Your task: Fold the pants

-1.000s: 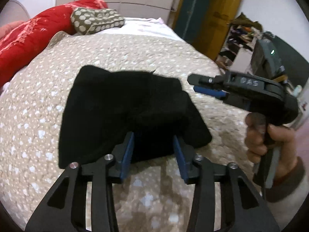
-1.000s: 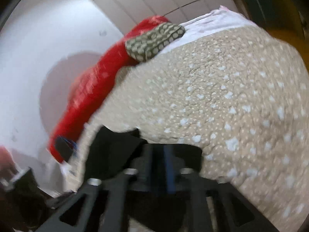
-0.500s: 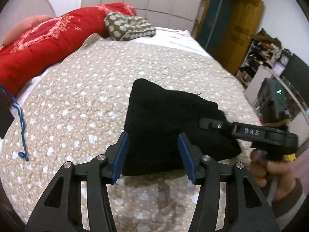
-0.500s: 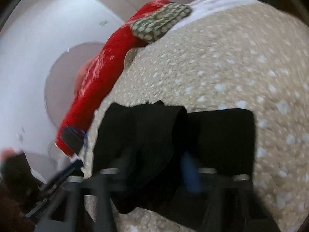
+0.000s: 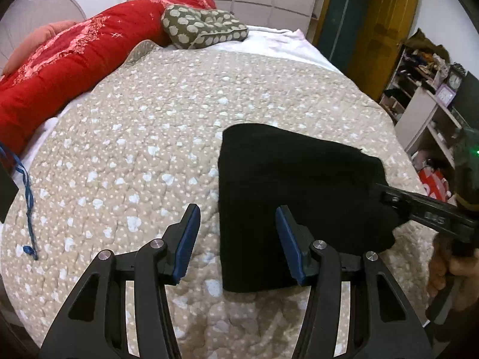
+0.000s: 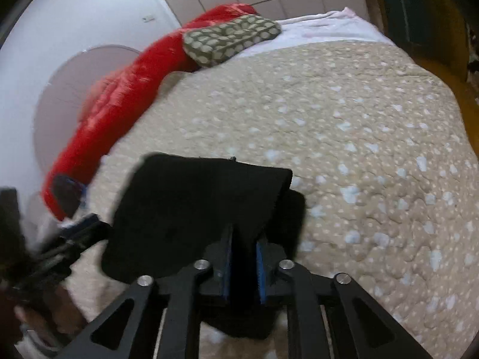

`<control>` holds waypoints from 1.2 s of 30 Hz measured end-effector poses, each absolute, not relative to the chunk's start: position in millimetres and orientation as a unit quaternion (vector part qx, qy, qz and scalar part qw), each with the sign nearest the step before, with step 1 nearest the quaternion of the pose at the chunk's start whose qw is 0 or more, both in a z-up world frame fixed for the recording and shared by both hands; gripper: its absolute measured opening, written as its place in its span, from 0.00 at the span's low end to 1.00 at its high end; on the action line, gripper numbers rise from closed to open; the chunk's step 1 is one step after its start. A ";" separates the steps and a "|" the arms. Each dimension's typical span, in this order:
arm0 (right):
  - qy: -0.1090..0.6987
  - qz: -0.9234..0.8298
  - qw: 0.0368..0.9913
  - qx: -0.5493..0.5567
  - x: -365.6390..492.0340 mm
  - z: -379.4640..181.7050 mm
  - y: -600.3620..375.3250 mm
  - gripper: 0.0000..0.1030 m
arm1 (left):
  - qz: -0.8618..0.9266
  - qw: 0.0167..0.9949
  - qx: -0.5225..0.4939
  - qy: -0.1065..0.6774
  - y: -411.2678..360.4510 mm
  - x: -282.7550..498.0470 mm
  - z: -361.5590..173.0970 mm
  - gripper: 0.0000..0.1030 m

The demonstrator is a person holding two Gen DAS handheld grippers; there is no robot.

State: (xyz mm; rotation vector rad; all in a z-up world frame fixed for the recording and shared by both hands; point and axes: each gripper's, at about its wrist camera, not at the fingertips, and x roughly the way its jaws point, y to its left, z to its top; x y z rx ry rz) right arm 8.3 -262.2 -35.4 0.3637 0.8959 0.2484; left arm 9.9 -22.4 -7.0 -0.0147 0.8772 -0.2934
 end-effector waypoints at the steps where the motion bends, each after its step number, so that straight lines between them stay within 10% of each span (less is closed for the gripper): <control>1: 0.429 0.113 0.878 0.178 6.5 -32.3 -266.7 0.29 | -0.140 0.897 -0.006 0.420 -21.7 11.8 -4.5 0.51; 8: 0.370 0.126 0.911 0.129 -4.5 26.1 -260.5 0.31 | -0.132 0.898 0.001 0.420 -36.4 44.3 -2.5 0.51; 36: 0.425 0.104 0.899 0.023 -37.0 -27.8 -210.4 0.30 | -0.094 0.891 -0.007 0.444 -45.5 68.3 -32.1 0.65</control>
